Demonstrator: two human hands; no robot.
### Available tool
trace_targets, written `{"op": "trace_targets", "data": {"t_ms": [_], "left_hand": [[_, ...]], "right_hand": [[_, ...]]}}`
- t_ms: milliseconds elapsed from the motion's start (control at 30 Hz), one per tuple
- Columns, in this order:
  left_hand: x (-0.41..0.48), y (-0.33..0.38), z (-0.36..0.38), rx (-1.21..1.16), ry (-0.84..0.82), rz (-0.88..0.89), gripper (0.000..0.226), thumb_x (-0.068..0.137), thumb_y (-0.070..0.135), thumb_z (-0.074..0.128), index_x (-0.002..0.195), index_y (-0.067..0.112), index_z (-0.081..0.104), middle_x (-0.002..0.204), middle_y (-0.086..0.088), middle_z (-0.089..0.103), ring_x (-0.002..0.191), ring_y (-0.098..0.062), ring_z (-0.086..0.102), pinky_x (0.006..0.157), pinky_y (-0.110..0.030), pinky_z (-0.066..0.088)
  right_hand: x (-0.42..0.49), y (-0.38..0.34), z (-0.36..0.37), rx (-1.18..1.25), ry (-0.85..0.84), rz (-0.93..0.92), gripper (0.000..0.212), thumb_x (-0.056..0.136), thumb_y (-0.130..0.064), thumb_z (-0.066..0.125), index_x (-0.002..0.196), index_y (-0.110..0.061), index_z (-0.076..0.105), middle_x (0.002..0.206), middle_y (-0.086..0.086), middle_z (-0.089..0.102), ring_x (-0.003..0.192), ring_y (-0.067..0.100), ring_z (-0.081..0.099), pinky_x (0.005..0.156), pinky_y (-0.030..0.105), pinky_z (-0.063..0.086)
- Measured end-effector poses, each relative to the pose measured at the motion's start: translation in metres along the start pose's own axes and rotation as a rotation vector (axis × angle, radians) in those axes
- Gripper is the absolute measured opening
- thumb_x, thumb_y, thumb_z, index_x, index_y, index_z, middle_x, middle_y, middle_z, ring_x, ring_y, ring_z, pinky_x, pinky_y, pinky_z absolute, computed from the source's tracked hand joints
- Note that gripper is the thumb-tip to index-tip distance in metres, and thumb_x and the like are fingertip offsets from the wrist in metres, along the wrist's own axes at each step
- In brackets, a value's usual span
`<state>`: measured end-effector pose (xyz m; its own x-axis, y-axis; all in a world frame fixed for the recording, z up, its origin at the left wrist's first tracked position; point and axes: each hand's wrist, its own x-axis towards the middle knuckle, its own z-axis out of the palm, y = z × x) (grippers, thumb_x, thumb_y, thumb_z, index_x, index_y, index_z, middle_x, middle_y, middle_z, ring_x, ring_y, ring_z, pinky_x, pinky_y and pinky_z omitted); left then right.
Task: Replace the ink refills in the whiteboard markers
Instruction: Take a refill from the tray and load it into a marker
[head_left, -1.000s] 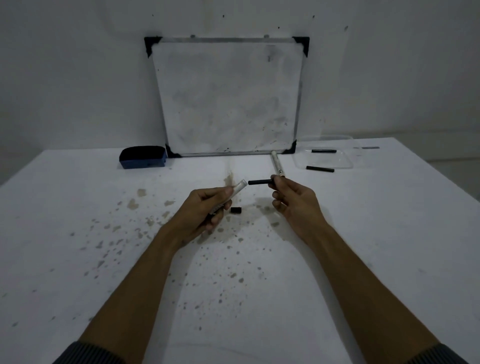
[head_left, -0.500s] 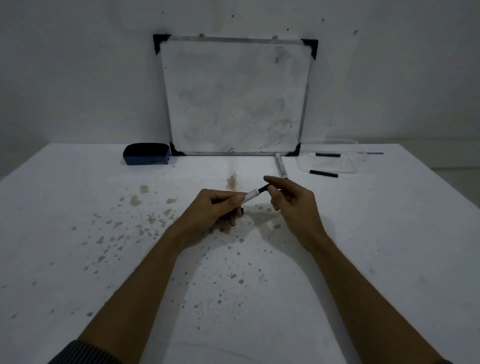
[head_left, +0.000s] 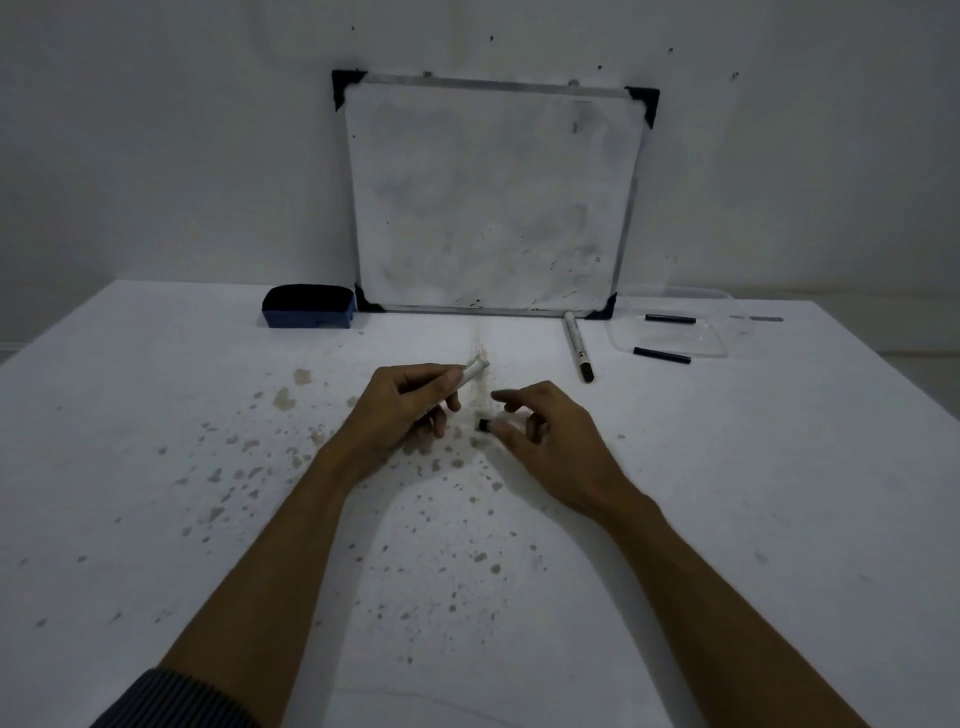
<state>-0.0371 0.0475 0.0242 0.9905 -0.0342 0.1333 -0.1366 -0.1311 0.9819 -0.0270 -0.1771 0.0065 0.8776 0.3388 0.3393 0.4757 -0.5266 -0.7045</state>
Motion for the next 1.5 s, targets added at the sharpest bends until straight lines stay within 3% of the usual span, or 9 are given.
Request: {"op": "trace_targets", "data": {"t_ms": [233, 367, 500, 667, 900, 1100, 1267, 1400, 1500], "left_hand": [[0.001, -0.002, 0.017, 0.042, 0.013, -0.003, 0.022, 0.100, 0.029, 0.066, 0.112, 0.016, 0.079, 0.084, -0.005, 0.076, 0.058, -0.023, 0.063, 0.043, -0.024, 0.044], [-0.002, 0.002, 0.021, 0.070, 0.011, 0.003, 0.021, 0.103, 0.027, 0.064, 0.101, 0.014, 0.080, 0.081, -0.004, 0.077, 0.052, -0.021, 0.063, 0.045, -0.018, 0.046], [-0.006, 0.006, 0.028, 0.079, -0.012, 0.026, 0.031, 0.106, 0.028, 0.059, 0.087, 0.015, 0.079, 0.079, -0.003, 0.079, 0.054, -0.025, 0.066, 0.048, -0.018, 0.048], [-0.012, 0.001, 0.045, 0.090, -0.073, 0.047, 0.025, 0.106, 0.029, 0.058, 0.097, 0.020, 0.079, 0.085, -0.004, 0.079, 0.057, -0.022, 0.066, 0.054, -0.023, 0.051], [-0.009, -0.005, 0.045, 0.152, -0.076, 0.055, 0.028, 0.105, 0.033, 0.057, 0.119, 0.019, 0.077, 0.091, 0.000, 0.080, 0.057, -0.019, 0.064, 0.054, -0.019, 0.049], [-0.007, -0.006, 0.042, 0.115, -0.081, 0.057, 0.028, 0.106, 0.030, 0.057, 0.125, 0.019, 0.075, 0.090, 0.000, 0.078, 0.057, -0.019, 0.063, 0.058, -0.024, 0.053], [-0.006, -0.008, 0.042, 0.098, -0.082, 0.032, 0.028, 0.106, 0.031, 0.057, 0.120, 0.017, 0.076, 0.081, 0.001, 0.073, 0.057, -0.021, 0.060, 0.056, -0.034, 0.054], [-0.006, -0.008, 0.042, 0.074, -0.062, 0.002, 0.030, 0.105, 0.036, 0.058, 0.125, 0.022, 0.075, 0.071, 0.006, 0.060, 0.059, -0.011, 0.048, 0.050, -0.022, 0.041], [-0.008, -0.007, 0.040, 0.038, -0.082, -0.002, 0.029, 0.103, 0.037, 0.059, 0.123, 0.024, 0.076, 0.072, 0.003, 0.059, 0.060, -0.010, 0.048, 0.052, -0.022, 0.041]], "right_hand": [[0.002, 0.006, -0.002, -0.091, -0.058, -0.013, 0.019, 0.095, -0.033, 0.067, 0.113, -0.030, 0.075, 0.106, -0.013, 0.068, 0.084, -0.002, 0.059, 0.073, 0.005, 0.043], [0.004, 0.006, -0.013, 0.208, 0.088, 0.124, 0.024, 0.100, -0.028, 0.062, 0.122, -0.024, 0.073, 0.111, -0.012, 0.075, 0.090, -0.003, 0.069, 0.081, 0.014, 0.055], [0.004, 0.013, -0.027, 0.631, 0.203, 0.307, 0.029, 0.104, -0.020, 0.055, 0.128, -0.025, 0.070, 0.100, 0.001, 0.071, 0.076, 0.010, 0.059, 0.069, 0.025, 0.052], [0.006, 0.012, -0.037, 1.030, 0.238, 0.417, 0.027, 0.097, -0.018, 0.066, 0.123, -0.011, 0.072, 0.113, 0.003, 0.074, 0.078, 0.015, 0.057, 0.066, 0.029, 0.051], [0.003, 0.008, -0.035, 0.835, 0.154, 0.362, 0.026, 0.096, -0.023, 0.067, 0.120, -0.014, 0.074, 0.114, 0.002, 0.077, 0.080, 0.015, 0.064, 0.068, 0.032, 0.046], [0.004, 0.011, -0.030, 0.725, 0.138, 0.353, 0.021, 0.094, -0.029, 0.070, 0.114, -0.025, 0.078, 0.080, 0.008, 0.071, 0.069, 0.019, 0.056, 0.054, 0.025, 0.042], [0.002, 0.008, -0.030, 0.582, 0.188, 0.245, 0.022, 0.094, -0.024, 0.070, 0.115, -0.020, 0.077, 0.072, -0.004, 0.071, 0.057, 0.006, 0.059, 0.052, 0.018, 0.046], [0.000, 0.004, -0.031, 0.450, 0.192, 0.141, 0.022, 0.095, -0.025, 0.070, 0.116, -0.023, 0.076, 0.087, -0.002, 0.075, 0.058, 0.019, 0.067, 0.045, 0.033, 0.055], [-0.001, 0.006, -0.031, 0.451, 0.153, 0.108, 0.025, 0.095, -0.022, 0.069, 0.120, -0.018, 0.075, 0.097, 0.002, 0.074, 0.072, 0.022, 0.072, 0.052, 0.044, 0.062]]}}
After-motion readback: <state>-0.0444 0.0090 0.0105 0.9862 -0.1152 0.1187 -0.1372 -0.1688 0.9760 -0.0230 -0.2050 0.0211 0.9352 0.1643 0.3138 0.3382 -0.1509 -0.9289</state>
